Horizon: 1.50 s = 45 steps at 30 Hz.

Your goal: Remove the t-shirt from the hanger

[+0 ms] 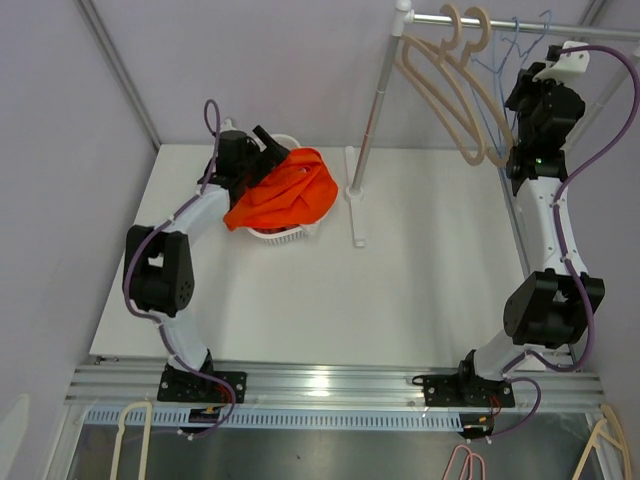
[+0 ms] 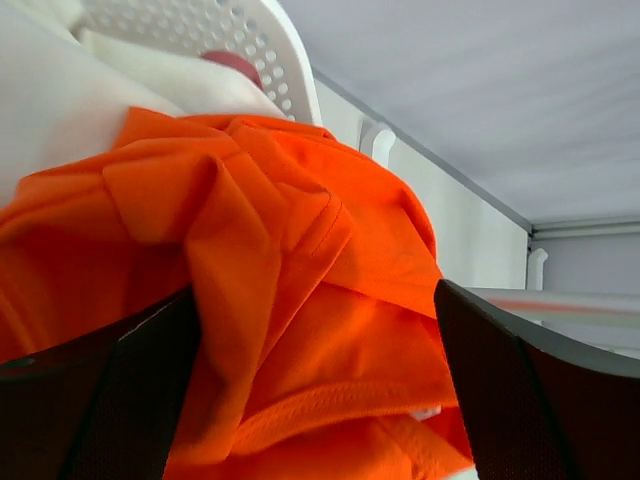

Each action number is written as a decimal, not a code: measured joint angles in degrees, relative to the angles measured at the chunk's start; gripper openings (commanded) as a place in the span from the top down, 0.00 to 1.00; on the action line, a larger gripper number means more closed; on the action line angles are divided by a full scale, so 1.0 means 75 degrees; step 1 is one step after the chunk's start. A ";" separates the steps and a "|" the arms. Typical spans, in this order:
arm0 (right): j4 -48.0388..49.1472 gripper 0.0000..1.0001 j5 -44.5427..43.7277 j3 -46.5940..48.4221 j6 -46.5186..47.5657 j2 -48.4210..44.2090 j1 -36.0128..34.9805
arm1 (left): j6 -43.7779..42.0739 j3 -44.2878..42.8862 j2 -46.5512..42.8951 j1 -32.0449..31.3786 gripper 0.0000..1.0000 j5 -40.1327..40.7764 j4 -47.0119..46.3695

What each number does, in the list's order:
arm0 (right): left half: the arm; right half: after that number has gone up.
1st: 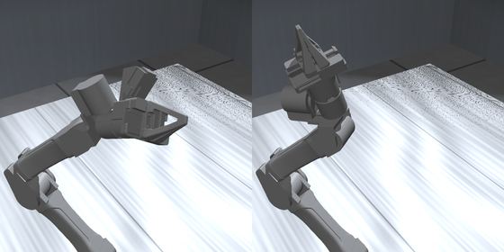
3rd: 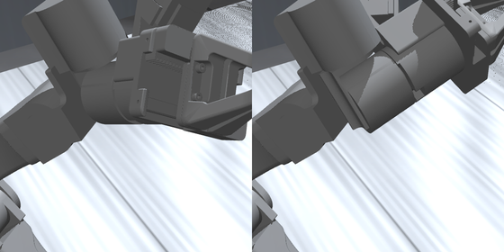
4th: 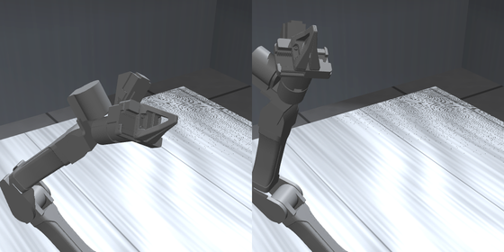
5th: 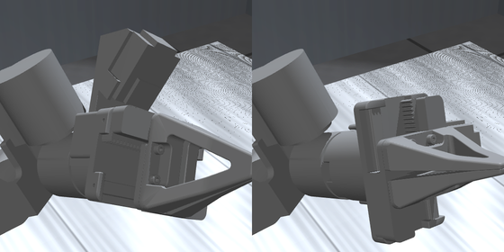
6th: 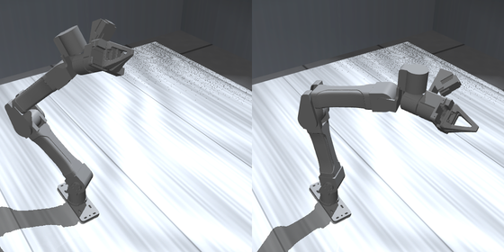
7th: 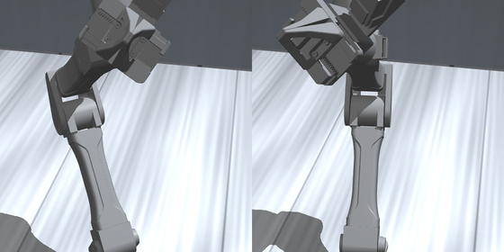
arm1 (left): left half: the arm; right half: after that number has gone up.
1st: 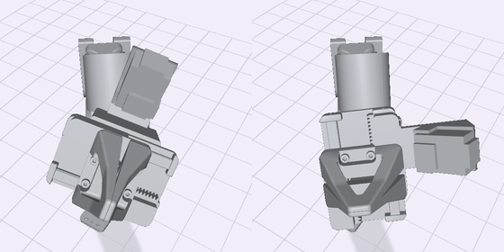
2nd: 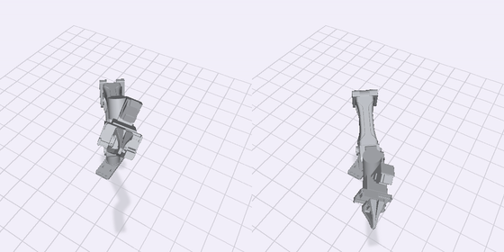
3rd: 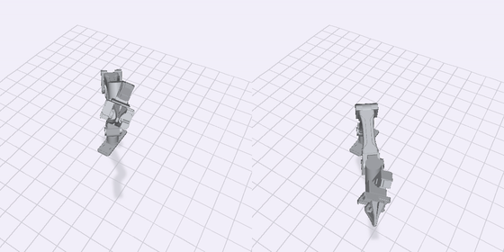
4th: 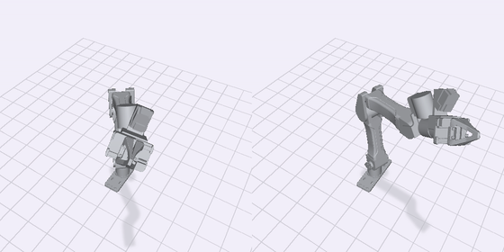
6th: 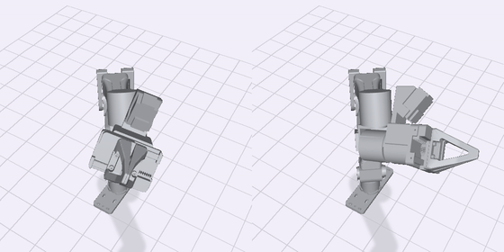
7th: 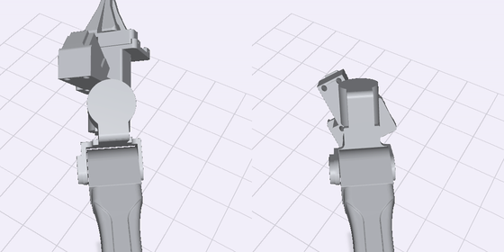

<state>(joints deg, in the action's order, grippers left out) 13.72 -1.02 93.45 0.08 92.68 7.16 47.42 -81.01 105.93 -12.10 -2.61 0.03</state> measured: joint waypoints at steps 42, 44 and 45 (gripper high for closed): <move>-0.4756 0.00 -0.0207 -0.1428 -0.2527 -0.5861 -0.1343 | -0.2334 0.3110 -0.8830 -0.2888 0.00 0.2267 0.1690; -0.5062 0.01 0.0090 -0.1836 -0.2649 -0.6085 -0.1346 | -0.2328 0.3258 -0.9235 -0.2923 0.01 0.2247 0.2095; -0.5214 0.00 0.0227 -0.2017 -0.2684 -0.6219 -0.1346 | -0.2331 0.3319 -0.9398 -0.2923 0.00 0.2229 0.2267</move>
<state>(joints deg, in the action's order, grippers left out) -25.39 0.69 78.32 -20.05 46.04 -2.94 29.93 -56.12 35.44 -34.02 14.11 17.04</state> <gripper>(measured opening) 0.993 0.994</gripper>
